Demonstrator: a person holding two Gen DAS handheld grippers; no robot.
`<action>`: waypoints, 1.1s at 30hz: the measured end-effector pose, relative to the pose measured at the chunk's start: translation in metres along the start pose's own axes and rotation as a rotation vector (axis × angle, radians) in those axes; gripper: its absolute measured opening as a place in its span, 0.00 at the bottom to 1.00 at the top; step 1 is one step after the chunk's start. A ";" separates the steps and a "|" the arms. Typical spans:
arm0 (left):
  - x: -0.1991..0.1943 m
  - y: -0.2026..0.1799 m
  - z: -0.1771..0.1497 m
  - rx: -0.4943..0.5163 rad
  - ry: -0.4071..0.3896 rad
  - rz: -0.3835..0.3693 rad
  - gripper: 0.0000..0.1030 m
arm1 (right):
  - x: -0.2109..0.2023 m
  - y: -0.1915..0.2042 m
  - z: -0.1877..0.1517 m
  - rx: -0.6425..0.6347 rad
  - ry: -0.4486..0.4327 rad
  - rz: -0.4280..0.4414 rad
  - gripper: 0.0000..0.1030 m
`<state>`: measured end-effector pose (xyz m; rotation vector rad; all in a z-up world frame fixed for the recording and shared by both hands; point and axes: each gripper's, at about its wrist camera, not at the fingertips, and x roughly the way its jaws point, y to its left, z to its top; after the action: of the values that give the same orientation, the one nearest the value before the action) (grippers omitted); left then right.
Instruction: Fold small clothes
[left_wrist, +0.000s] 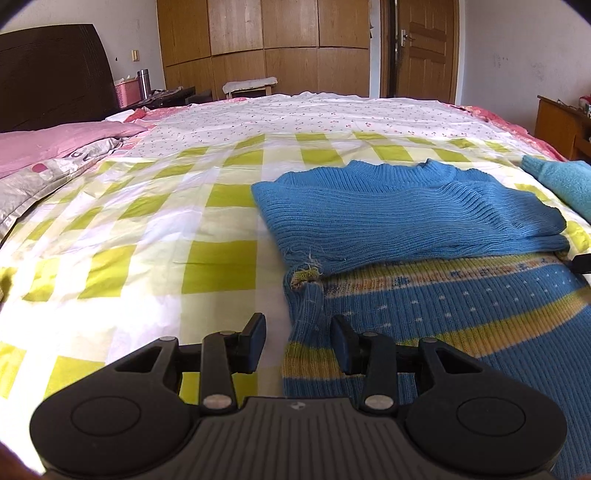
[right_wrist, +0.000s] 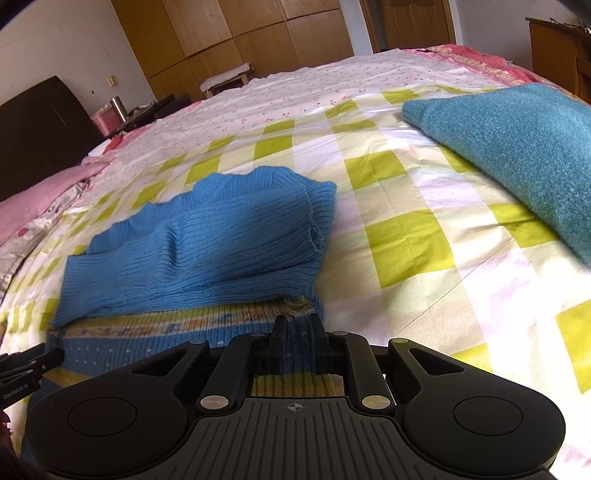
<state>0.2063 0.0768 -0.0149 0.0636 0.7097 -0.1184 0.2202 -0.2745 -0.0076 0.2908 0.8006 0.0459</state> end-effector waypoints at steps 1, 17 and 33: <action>-0.003 0.000 0.000 -0.004 -0.001 -0.002 0.43 | -0.003 0.000 -0.001 0.003 -0.002 0.007 0.14; -0.054 -0.004 -0.023 0.008 -0.028 -0.036 0.43 | -0.058 0.006 -0.044 -0.023 0.033 0.047 0.14; -0.100 -0.010 -0.066 0.011 -0.008 -0.063 0.43 | -0.104 0.003 -0.087 -0.033 0.056 0.051 0.15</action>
<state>0.0871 0.0822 -0.0001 0.0511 0.7035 -0.1828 0.0858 -0.2663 0.0084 0.2795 0.8470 0.1160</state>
